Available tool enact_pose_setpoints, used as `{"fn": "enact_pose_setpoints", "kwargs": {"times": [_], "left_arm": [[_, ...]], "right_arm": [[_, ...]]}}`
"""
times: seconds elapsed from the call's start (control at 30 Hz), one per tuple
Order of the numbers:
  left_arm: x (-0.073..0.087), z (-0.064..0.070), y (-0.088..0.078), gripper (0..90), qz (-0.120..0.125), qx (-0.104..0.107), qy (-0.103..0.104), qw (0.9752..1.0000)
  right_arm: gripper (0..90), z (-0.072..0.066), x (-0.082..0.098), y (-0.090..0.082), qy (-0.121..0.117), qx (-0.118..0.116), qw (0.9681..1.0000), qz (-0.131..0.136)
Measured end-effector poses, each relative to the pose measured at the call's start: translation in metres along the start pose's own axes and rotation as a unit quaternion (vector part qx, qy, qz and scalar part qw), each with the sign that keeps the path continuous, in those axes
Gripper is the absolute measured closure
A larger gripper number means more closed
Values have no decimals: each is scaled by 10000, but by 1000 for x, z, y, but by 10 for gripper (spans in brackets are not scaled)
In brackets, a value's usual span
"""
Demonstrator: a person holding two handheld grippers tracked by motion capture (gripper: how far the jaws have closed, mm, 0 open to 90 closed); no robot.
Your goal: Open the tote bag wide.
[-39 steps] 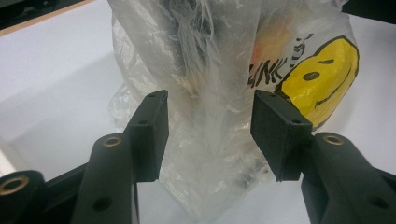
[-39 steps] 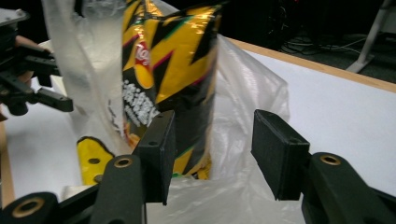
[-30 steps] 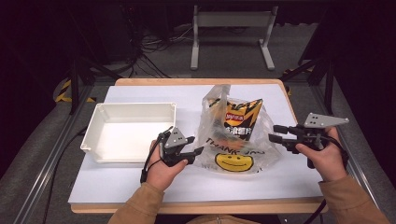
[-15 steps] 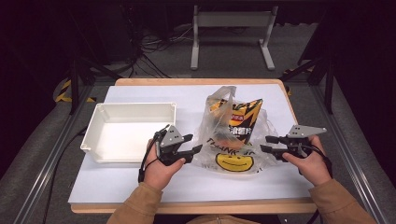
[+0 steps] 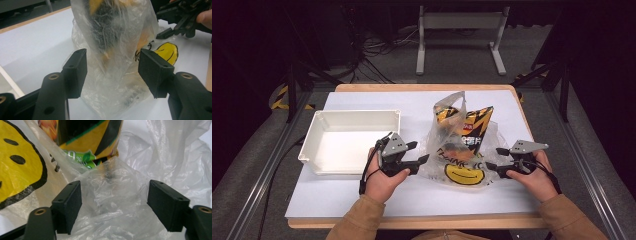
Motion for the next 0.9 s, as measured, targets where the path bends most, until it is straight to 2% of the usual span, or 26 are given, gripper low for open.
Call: {"fn": "enact_pose_setpoints", "kwargs": {"times": [0.23,0.3,0.47,0.5,0.53,0.73,0.9], "left_arm": [[-11,3,-2,337,53,45,26,10000],[-21,5,-3,328,125,75,48,9999],[-46,11,-6,318,207,100,261,9994],[-46,11,-6,317,207,100,261,9994],[-55,14,-6,317,230,117,339,9991],[-72,20,-5,317,292,189,406,9986],[-87,27,-1,348,367,251,554,9975]], "right_arm": [[249,2,7,6,-22,91,9999,-93],[248,2,8,6,-23,89,9999,-109],[244,2,8,6,-44,101,9999,-105],[244,2,8,6,-44,101,9999,-105],[241,1,7,6,-31,94,9999,-81],[240,1,6,5,1,101,9999,-26],[237,0,3,3,12,102,9999,61]]}}
Point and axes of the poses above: each handheld gripper's, and its own axes: y roughly forward along the jaws, x roughly out of its underside, z roughly to its right, the point moved 9 cm from there along y, roughly forward along the jaws, and after that the axes turned 7 degrees about -x, right-handed, at the moved point
